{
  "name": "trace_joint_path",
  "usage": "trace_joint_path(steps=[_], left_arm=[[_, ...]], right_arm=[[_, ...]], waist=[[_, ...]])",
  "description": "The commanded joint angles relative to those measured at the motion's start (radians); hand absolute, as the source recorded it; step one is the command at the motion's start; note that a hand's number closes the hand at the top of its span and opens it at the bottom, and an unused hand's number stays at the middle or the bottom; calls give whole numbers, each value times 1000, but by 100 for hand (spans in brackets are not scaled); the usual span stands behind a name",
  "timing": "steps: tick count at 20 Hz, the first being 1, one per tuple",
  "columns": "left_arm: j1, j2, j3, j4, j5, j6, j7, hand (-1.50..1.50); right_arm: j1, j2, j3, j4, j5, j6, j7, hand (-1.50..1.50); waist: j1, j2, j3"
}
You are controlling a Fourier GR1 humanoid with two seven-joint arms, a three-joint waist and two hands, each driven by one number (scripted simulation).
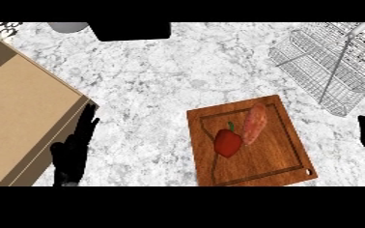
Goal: Pick the sweet potato from the cutting board and place it in the tiered basket
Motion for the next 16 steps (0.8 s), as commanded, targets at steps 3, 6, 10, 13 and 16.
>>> trace_joint_path(steps=[3,6,10,13,16], left_arm=[[7,-8,-22,21,-10,3,54,0],[-12,2,-14,28,-12,-9,36,0],[-3,-1,-41,21,-32,-14,25,0],[-38,-1,-28,34,-33,-11,32,0],[-41,-22,-56,24,-43,-4,58,0]], right_arm=[[218,80,219,-134,180,57,249,-150],[271,50,304,-125,276,141,375,-150],[327,-4,358,-154,430,238,560,-150],[346,-35,376,-183,550,324,721,-150],[310,-54,373,-254,680,412,904,-150]], waist=[[36,16,-6],[63,29,-11],[92,37,-14],[94,42,-14],[102,38,-11]])
